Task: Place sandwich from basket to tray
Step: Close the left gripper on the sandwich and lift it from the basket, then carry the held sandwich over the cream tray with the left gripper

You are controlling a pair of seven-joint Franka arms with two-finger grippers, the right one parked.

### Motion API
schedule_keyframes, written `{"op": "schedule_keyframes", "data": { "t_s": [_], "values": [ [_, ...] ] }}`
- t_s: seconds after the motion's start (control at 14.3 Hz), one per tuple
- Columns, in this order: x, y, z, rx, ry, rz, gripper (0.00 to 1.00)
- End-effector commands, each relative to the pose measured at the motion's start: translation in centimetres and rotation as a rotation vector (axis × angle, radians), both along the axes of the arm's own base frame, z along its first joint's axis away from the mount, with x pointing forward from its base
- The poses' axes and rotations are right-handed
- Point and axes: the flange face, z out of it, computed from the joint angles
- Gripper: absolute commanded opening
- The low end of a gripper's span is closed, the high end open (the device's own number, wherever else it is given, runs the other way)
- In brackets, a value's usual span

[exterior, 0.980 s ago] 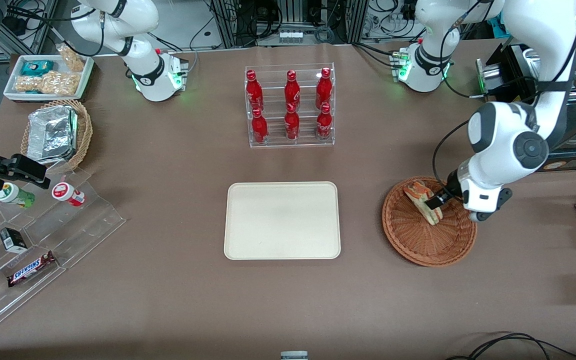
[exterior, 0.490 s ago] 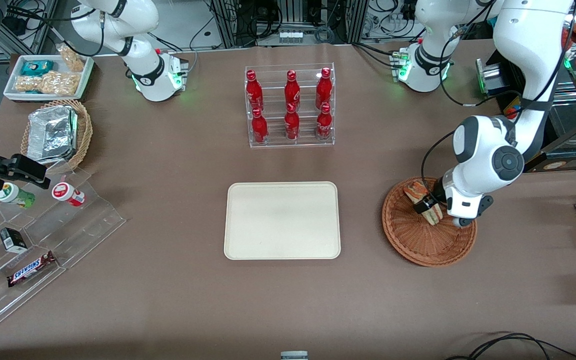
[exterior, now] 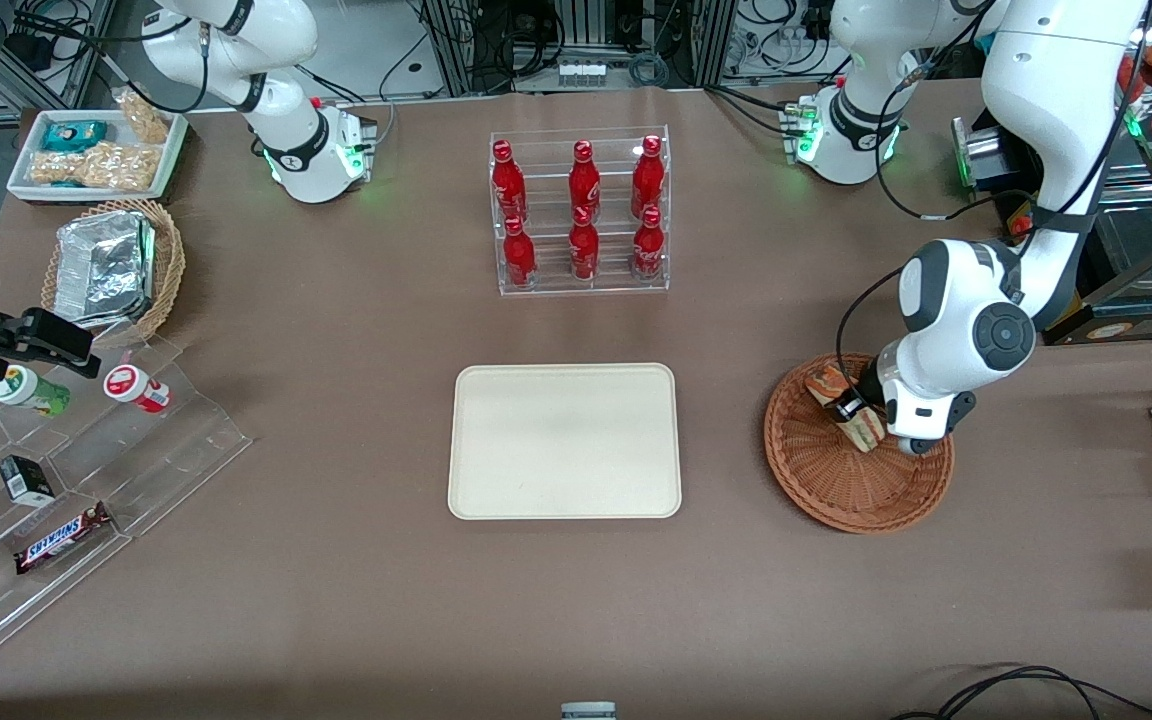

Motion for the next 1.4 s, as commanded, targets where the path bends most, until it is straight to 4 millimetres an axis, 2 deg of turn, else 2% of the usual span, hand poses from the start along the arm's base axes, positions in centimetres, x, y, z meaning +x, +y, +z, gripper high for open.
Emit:
{"op": "schedule_keyframes", "data": {
  "t_s": [0.0, 0.14, 0.28, 0.35, 0.49, 0.63, 0.77, 0.84, 0.98, 1.12, 1.33],
  "values": [
    [0.6, -0.2, 4.7, 0.006, 0.002, 0.000, 0.08],
    [1.5, -1.0, 8.4, 0.012, 0.010, -0.034, 0.06],
    [2.4, -3.6, 12.5, 0.005, 0.008, -0.099, 0.06],
    [2.6, -6.1, 14.5, 0.004, 0.021, -0.148, 0.06],
    [1.7, -10.7, 15.5, 0.005, 0.011, -0.339, 0.07],
    [1.0, -16.1, 14.4, -0.011, 0.013, -0.485, 0.07],
    [1.0, -22.9, 12.1, -0.012, 0.017, -0.590, 0.10],
    [1.2, -26.2, 9.8, -0.004, 0.024, -0.636, 0.10],
    [2.8, -31.3, 6.5, 0.002, 0.009, -0.632, 0.11],
    [4.5, -34.6, 3.9, -0.015, -0.019, -0.601, 0.13],
    [4.3, -37.9, 2.6, -0.044, -0.073, -0.595, 0.19]
  ]
}}
